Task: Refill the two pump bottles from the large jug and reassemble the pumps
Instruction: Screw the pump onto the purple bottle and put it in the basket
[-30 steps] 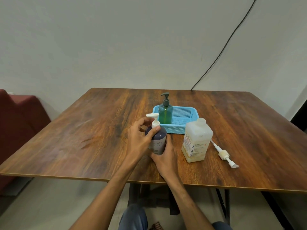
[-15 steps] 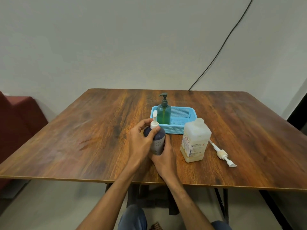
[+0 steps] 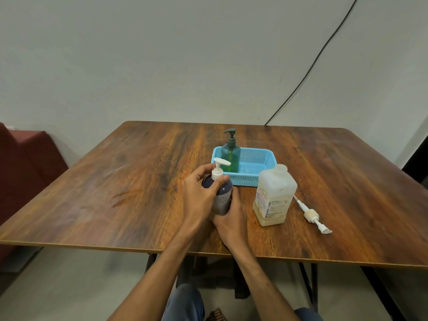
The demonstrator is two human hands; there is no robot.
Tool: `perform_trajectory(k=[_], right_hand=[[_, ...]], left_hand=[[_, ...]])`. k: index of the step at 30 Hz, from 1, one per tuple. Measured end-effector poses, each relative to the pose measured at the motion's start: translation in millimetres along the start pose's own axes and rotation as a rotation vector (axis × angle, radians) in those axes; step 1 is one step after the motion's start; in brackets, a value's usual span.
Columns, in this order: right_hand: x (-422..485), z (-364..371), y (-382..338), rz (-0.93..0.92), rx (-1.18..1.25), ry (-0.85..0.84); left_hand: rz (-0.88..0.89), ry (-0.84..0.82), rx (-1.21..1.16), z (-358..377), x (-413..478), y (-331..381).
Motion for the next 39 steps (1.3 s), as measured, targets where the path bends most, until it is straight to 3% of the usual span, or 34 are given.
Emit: perform_trajectory(k=[5,14,25,33,39], right_hand=[[-1,0,2,-0.018,0.003,-0.013],[0,-1,-2,-0.014,-0.002,-0.005],[0,2,4,-0.012,0.017,-0.012],[1,1,1,-0.027,0.007,-0.009],[2,0,1,-0.030,-0.008,-0.001]], left_hand=[[-0.055,-0.215,-0.112,4,5,-10],[-0.044,0.037,-0.102,-5,-1,-4],[-0.034,-0.182,-0.066,-3,12,-13],[0.018,-0.018,-0.009,-5,3,-6],[0.031,-0.043,0.037,-3,6,-7]])
Point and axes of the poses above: each hand's wrist, its own x-axis towards the middle knuckle, its own z-axis out of the palm, y = z × x, the point moved 7 cm from there along x, towards the middle knuckle, and after that the axes turned 2 degrees about z, right-handed, at the moved point
